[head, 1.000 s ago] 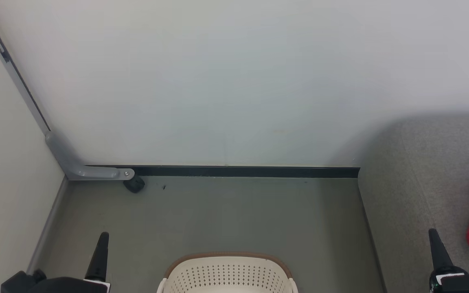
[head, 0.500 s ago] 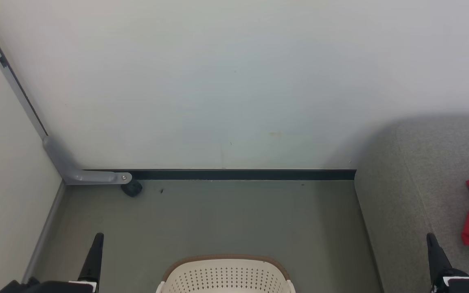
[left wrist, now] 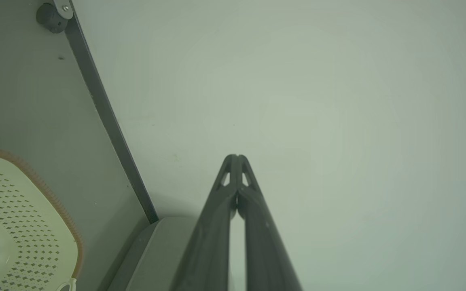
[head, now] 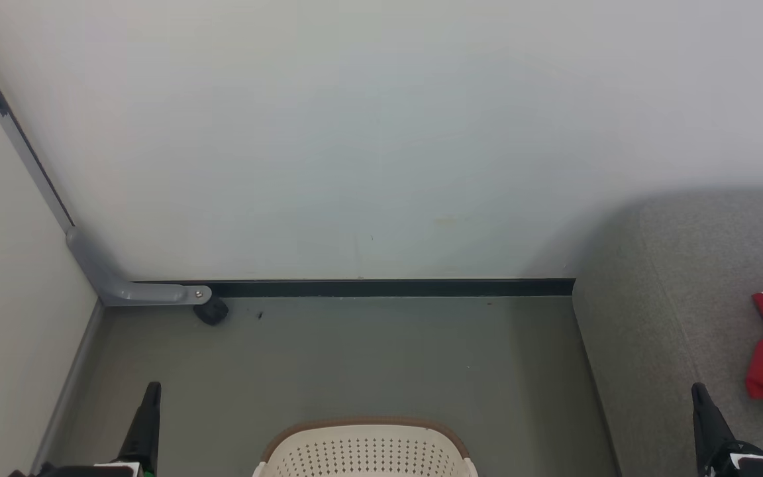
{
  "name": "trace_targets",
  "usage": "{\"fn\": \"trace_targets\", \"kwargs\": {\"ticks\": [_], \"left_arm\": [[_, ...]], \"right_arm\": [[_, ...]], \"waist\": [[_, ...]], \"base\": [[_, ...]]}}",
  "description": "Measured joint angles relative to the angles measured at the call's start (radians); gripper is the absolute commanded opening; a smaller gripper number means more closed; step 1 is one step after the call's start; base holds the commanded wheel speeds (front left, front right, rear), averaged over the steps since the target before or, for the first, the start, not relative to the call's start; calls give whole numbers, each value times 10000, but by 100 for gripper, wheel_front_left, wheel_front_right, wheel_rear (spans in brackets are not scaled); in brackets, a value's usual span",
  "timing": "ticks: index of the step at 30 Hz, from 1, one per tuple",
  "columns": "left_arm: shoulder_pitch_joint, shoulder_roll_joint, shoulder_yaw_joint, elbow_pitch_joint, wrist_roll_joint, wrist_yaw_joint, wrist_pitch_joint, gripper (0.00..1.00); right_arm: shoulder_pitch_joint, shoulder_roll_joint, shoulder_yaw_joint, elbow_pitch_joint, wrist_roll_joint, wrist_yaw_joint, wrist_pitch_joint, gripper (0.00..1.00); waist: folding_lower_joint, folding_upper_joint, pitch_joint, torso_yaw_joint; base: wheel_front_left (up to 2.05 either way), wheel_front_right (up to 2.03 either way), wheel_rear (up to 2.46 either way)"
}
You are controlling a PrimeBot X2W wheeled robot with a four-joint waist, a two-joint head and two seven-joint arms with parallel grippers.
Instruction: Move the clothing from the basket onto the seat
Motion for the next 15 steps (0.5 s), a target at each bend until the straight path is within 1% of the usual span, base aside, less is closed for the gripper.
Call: {"fn": "trace_targets", "kwargs": {"ticks": [15], "left_arm": [[9, -10, 4, 12, -132, 0, 0, 0]], "right_arm": [[0, 4, -6, 0, 6, 0, 0, 0]], "waist": [[0, 1, 0, 0]], "base": [[0, 0, 0]]}}
